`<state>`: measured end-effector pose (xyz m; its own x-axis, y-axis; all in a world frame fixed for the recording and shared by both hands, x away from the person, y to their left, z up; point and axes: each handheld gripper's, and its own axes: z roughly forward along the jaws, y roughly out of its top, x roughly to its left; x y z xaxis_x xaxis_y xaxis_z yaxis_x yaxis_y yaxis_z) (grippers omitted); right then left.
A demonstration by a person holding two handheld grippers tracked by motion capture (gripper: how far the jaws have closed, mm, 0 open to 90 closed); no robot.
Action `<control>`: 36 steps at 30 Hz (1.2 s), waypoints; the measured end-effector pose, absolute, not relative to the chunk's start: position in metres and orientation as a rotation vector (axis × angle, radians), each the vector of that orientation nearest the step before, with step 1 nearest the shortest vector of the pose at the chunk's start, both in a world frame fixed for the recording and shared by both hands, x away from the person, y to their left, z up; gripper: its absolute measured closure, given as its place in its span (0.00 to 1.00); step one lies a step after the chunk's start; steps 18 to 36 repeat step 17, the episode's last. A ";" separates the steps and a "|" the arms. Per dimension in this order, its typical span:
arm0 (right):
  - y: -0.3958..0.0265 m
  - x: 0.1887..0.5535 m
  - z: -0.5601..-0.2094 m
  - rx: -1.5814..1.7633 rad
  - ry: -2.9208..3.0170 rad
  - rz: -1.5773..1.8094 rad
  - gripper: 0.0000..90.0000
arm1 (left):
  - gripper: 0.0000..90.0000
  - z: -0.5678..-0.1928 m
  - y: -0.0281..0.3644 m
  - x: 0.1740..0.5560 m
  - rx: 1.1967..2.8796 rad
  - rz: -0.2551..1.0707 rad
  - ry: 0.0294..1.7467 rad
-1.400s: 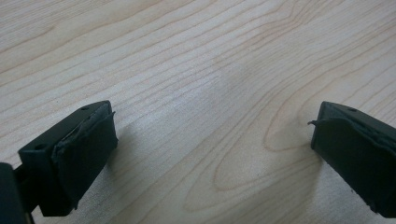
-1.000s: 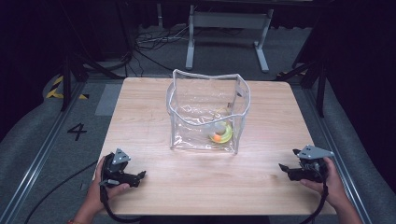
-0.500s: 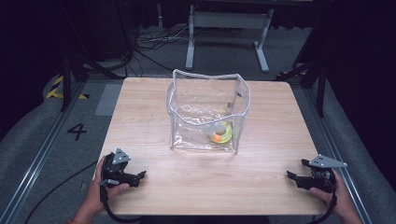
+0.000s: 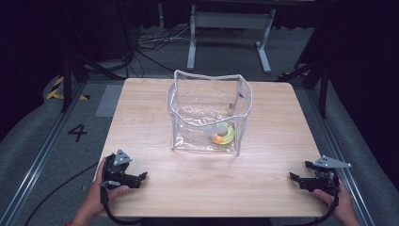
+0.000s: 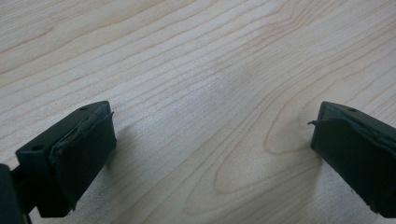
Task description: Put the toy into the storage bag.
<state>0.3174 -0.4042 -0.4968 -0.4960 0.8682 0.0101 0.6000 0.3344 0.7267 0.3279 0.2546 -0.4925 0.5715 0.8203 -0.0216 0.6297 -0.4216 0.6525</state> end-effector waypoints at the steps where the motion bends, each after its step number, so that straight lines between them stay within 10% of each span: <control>1: -0.404 0.317 -0.497 1.297 2.224 0.966 0.16 | 0.00 -0.493 0.255 0.328 2.187 0.401 1.153; 36: -0.404 0.319 -0.497 1.326 2.212 0.945 0.10 | 0.00 -0.493 0.254 0.328 2.179 0.406 1.163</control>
